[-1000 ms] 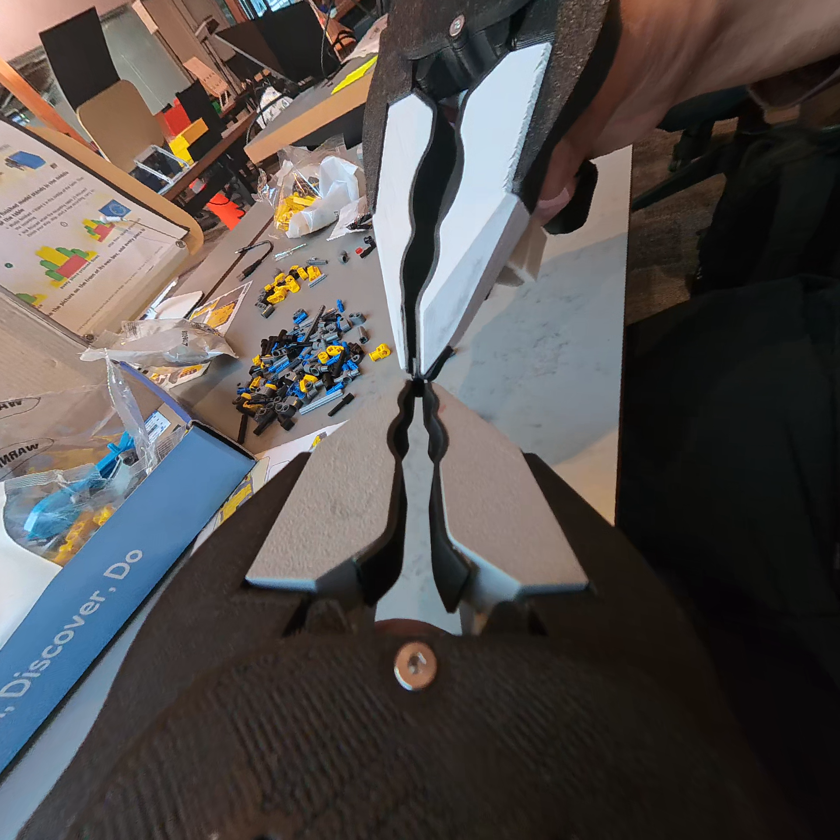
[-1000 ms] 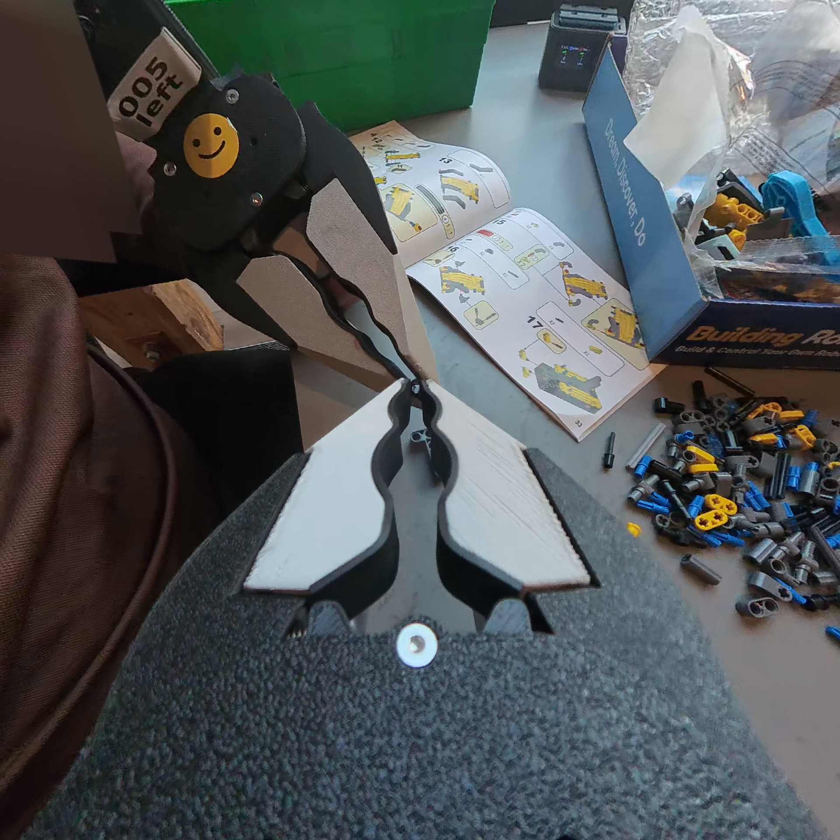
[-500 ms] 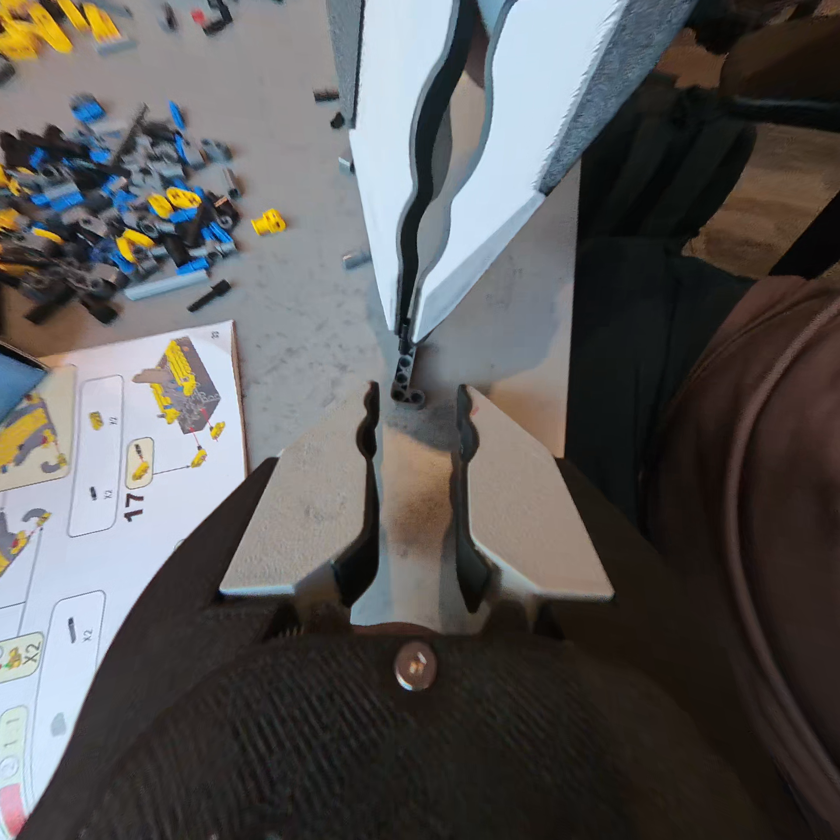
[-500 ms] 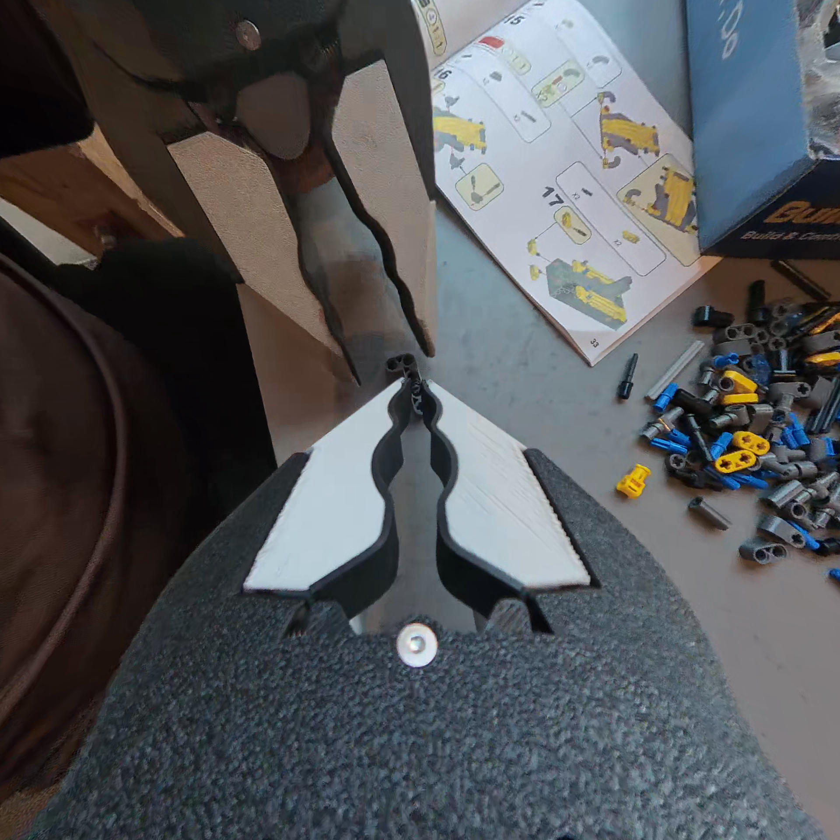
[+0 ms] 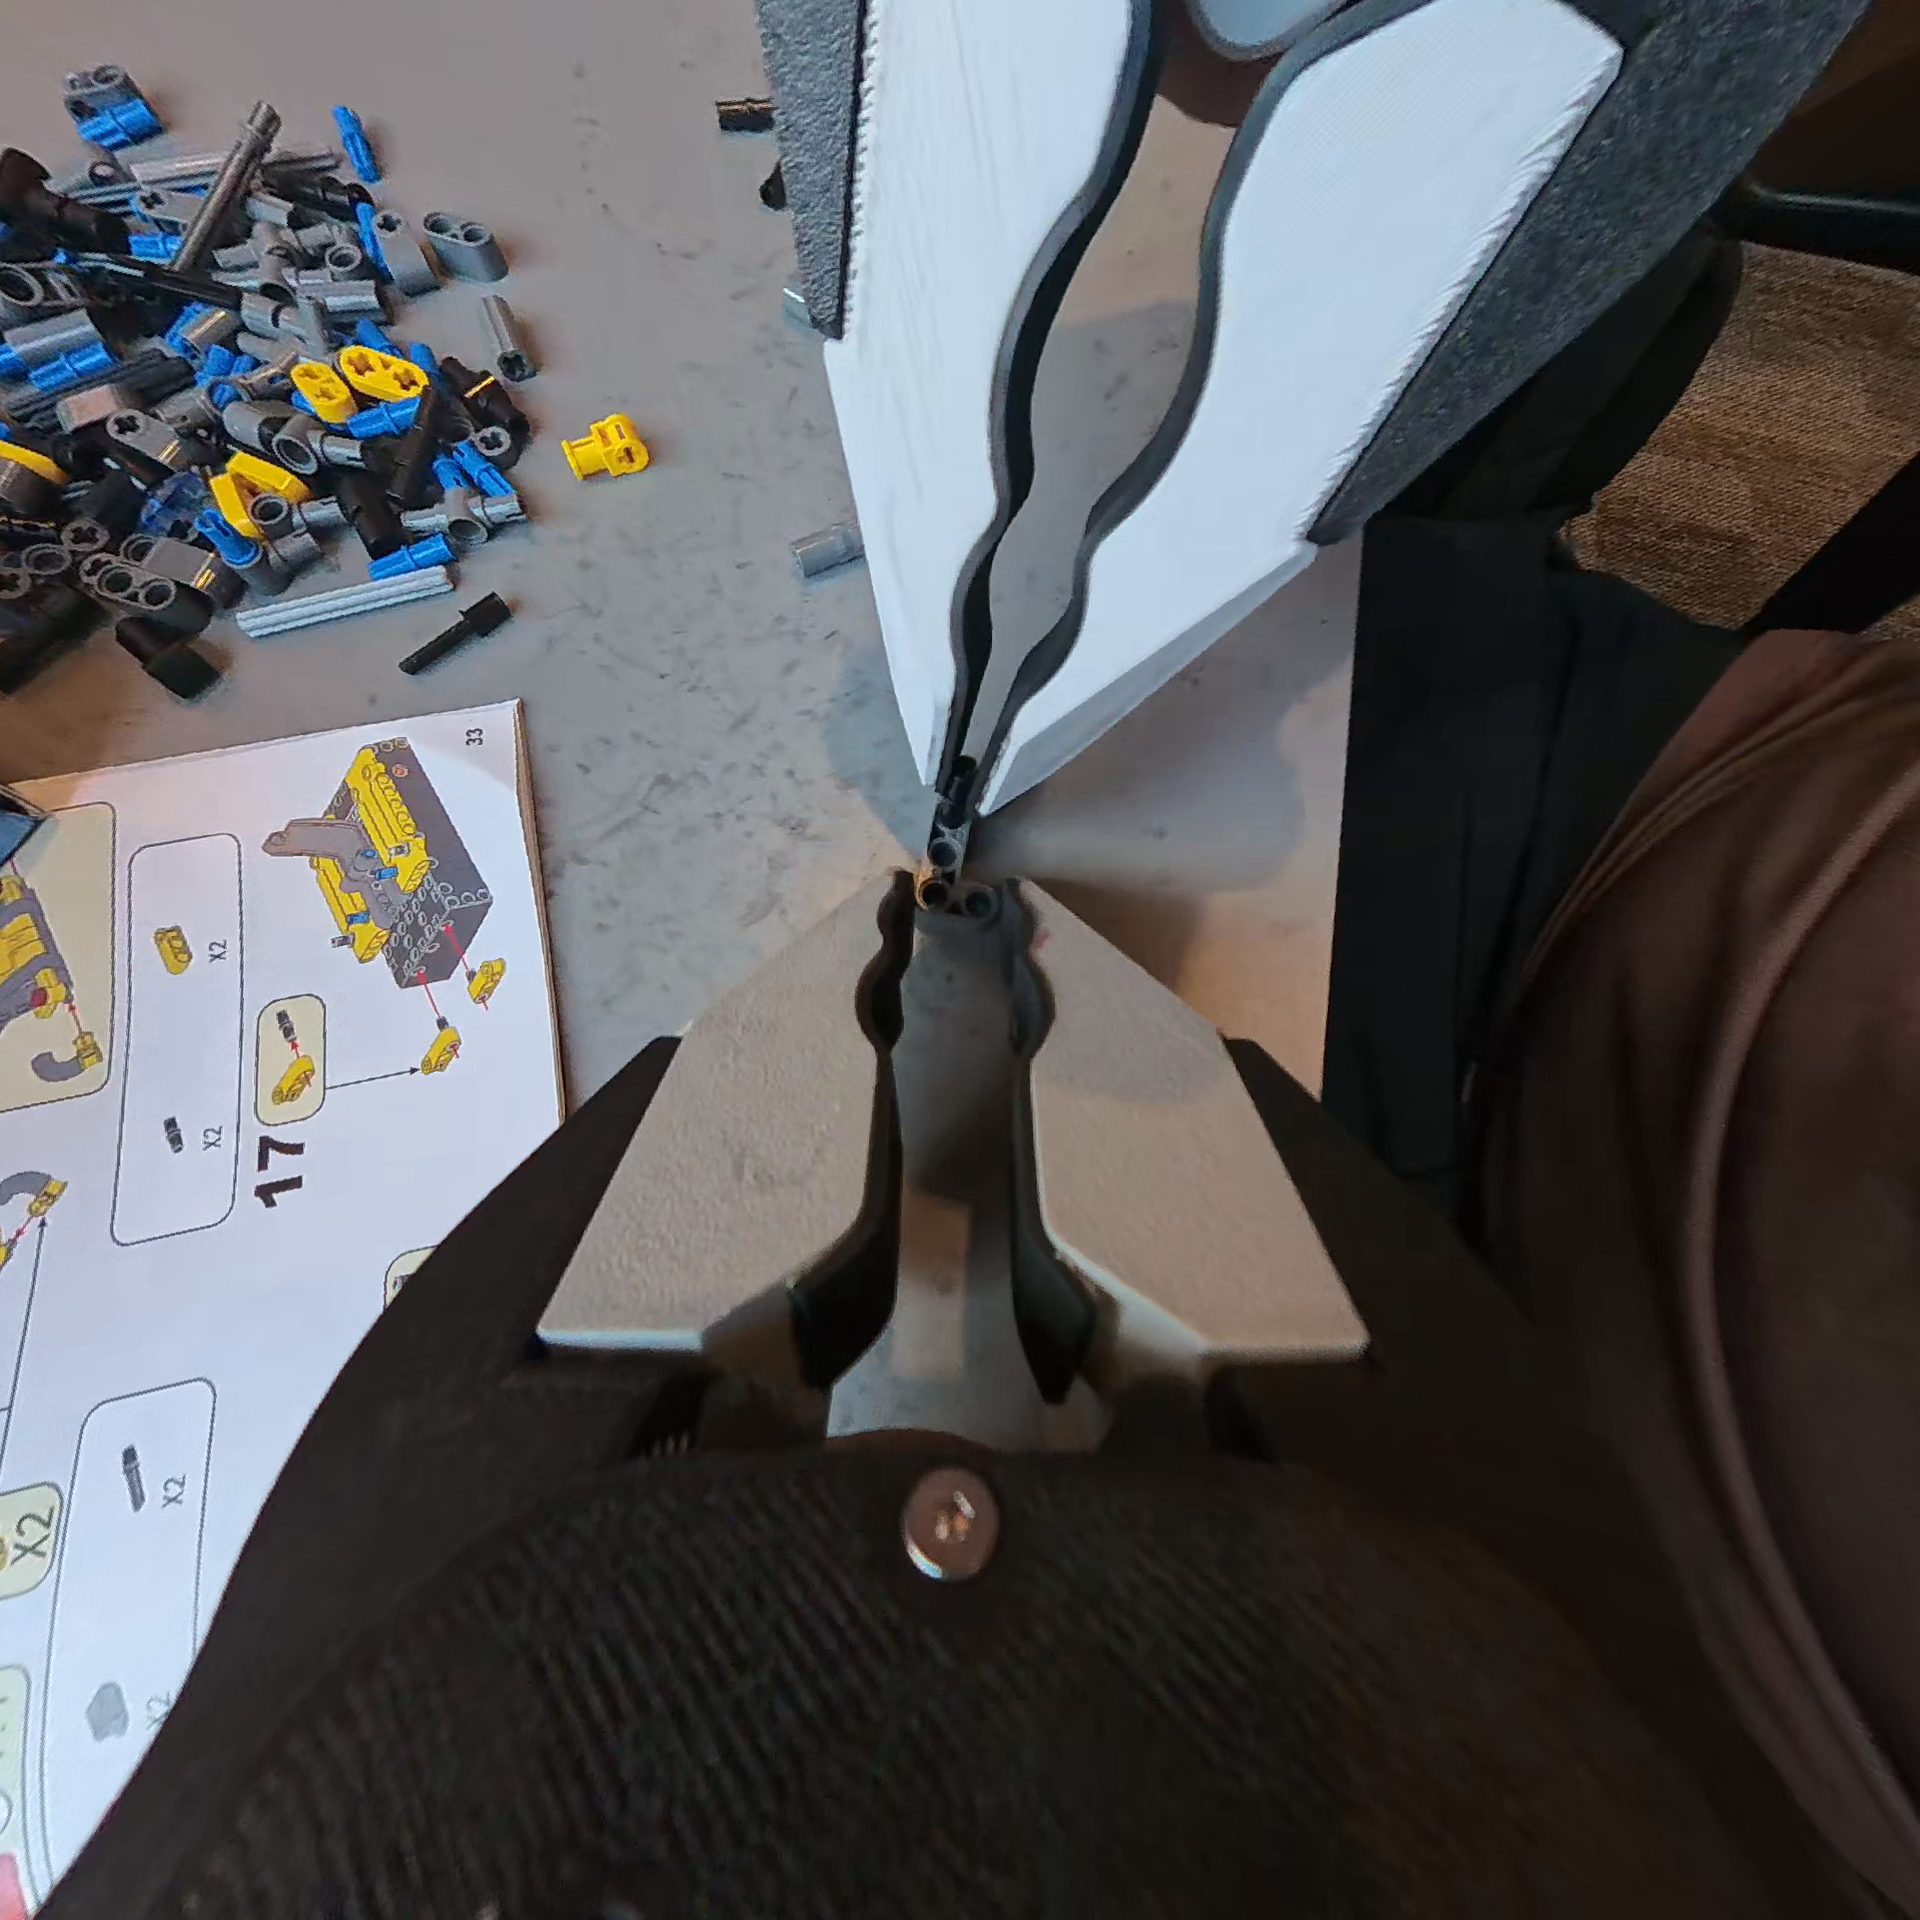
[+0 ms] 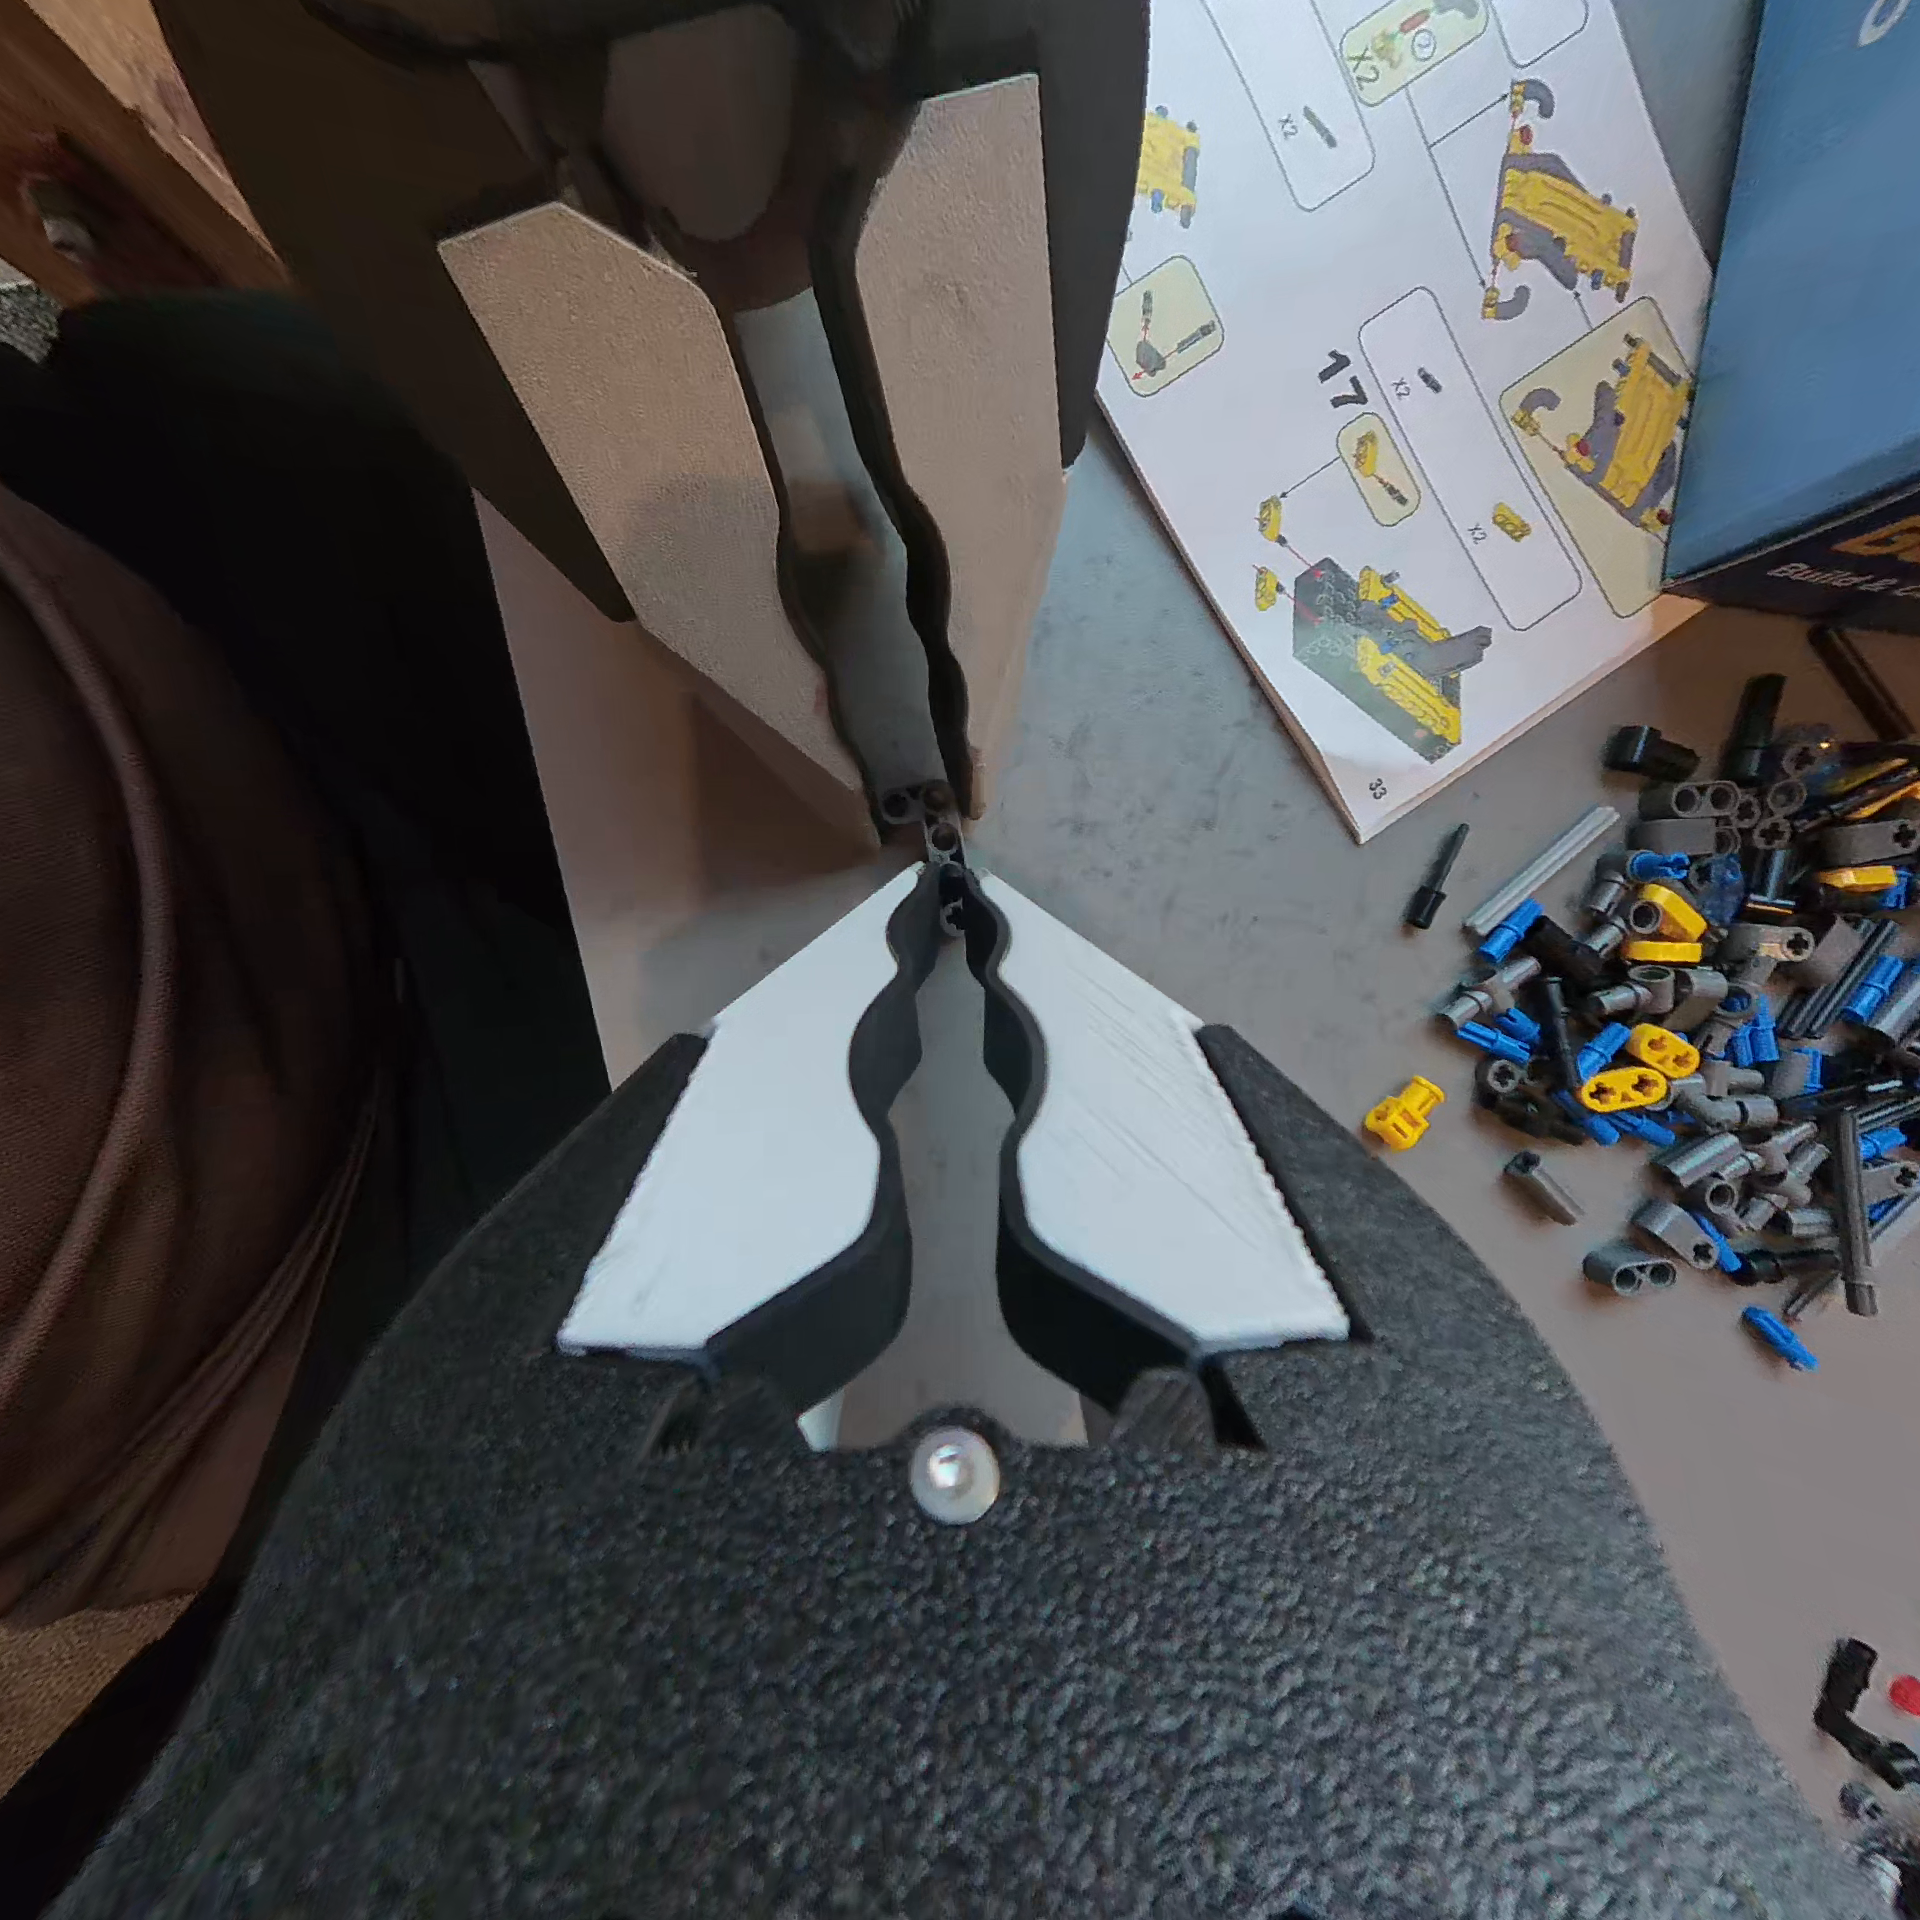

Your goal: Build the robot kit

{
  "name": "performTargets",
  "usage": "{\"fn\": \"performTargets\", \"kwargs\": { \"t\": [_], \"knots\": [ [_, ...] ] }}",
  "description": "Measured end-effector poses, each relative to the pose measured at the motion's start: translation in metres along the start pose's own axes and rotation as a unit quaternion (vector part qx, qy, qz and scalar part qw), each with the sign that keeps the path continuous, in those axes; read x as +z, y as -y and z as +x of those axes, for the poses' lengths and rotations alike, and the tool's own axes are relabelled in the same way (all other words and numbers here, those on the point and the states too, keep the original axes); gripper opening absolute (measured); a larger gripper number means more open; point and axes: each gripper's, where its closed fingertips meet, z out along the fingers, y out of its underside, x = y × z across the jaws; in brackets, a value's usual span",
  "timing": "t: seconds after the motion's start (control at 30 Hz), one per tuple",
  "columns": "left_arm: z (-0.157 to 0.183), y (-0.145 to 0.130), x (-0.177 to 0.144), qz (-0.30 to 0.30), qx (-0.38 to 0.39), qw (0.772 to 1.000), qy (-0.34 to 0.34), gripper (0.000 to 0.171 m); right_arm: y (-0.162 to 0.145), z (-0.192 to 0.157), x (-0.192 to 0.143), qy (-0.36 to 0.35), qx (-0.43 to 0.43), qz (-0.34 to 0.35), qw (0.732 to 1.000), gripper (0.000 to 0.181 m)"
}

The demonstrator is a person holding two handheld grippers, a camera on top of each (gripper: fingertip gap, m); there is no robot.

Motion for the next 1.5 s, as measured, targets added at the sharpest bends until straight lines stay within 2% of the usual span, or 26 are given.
{"fn": "performTargets", "kwargs": {
  "t": [0.2,0.33,0.4,0.77,1.0,1.27,1.5],
  "knots": [
    [0.000,0.000,0.000,-0.001,0.007,1.000,0.006,0.013,0.000,0.000,0.000,0.022,0.010,-0.021,1.000,0.003],
    [0.000,0.000,0.000,-0.001,0.008,1.000,0.009,0.013,-0.001,0.001,0.001,0.065,0.099,-0.026,0.993,0.003],
    [0.000,0.000,0.000,-0.001,0.009,1.000,0.010,0.013,-0.002,0.001,0.001,0.079,0.113,-0.027,0.990,0.003],
    [-0.001,0.000,0.001,-0.001,0.018,1.000,0.022,0.013,-0.002,0.000,0.006,0.108,0.101,-0.055,0.988,0.003],
    [-0.002,0.000,0.001,-0.001,0.016,1.000,0.024,0.013,0.000,0.002,0.007,0.042,0.007,0.002,0.999,0.004],
    [-0.003,0.000,0.001,-0.001,0.015,1.000,0.026,0.013,0.012,0.005,-0.004,0.034,0.050,0.091,0.994,0.000],
    [-0.003,0.000,0.001,-0.001,0.013,1.000,0.024,0.013,0.008,0.004,0.001,0.032,0.036,0.078,0.996,0.000]
  ]
}}
